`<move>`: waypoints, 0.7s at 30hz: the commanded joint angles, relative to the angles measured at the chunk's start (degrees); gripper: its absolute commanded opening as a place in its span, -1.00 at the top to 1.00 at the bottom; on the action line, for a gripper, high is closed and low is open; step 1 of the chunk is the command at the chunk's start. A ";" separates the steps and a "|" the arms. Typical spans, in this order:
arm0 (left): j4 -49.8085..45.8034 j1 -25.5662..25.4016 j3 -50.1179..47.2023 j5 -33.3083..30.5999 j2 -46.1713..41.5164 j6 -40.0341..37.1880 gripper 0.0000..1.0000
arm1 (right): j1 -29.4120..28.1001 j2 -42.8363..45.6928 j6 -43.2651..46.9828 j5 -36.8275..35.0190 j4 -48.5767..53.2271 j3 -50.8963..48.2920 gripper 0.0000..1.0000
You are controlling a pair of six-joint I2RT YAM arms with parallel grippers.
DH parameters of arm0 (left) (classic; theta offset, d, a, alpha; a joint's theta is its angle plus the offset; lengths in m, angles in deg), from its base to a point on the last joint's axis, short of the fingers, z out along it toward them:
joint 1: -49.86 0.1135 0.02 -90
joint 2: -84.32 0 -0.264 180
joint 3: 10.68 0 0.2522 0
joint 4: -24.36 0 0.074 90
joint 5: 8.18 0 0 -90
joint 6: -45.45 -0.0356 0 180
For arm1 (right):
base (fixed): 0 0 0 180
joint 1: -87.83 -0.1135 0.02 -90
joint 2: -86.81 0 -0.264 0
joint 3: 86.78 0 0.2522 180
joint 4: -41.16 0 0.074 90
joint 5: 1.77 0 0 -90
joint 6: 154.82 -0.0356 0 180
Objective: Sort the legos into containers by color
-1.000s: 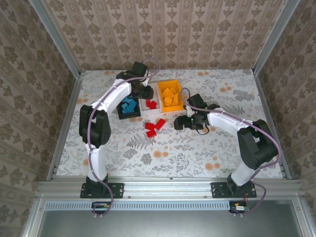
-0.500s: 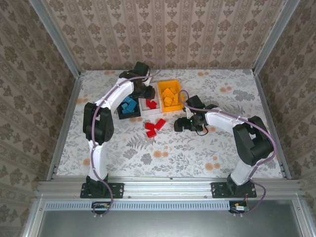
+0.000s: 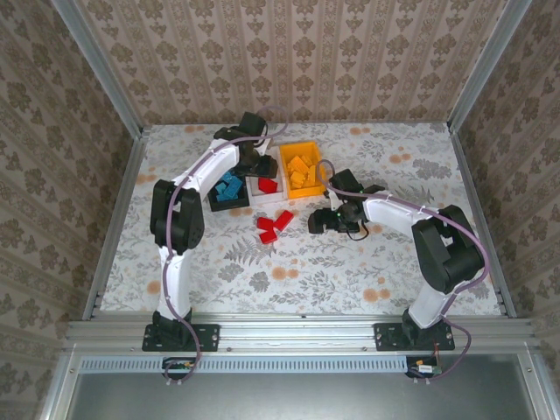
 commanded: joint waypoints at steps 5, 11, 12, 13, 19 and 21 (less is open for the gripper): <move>-1.19 0.16 0.86 0.58 -1.00 -0.76 -0.03 | 0.33 0.61 0.49 0.14 0.15 0.64 -0.79; -0.64 0.14 -0.97 1.22 -4.38 -0.36 -0.06 | 0.27 1.18 -0.11 1.00 0.29 0.73 -0.80; -0.40 0.14 -1.67 1.36 -5.30 -0.36 -0.06 | 0.28 1.37 -0.16 1.16 0.35 0.73 -0.80; -0.20 0.02 -2.85 1.23 -6.64 -0.41 -0.08 | 0.15 1.62 -0.27 1.16 0.40 0.78 -0.80; 1.96 -2.79 -15.67 -0.93 -16.01 -0.54 -0.18 | 0.01 2.94 -1.60 1.84 -0.06 0.38 -0.81; 2.91 -4.25 -21.17 -2.30 -19.73 -0.39 -0.27 | -0.23 2.93 -1.99 2.27 -0.31 0.45 -0.80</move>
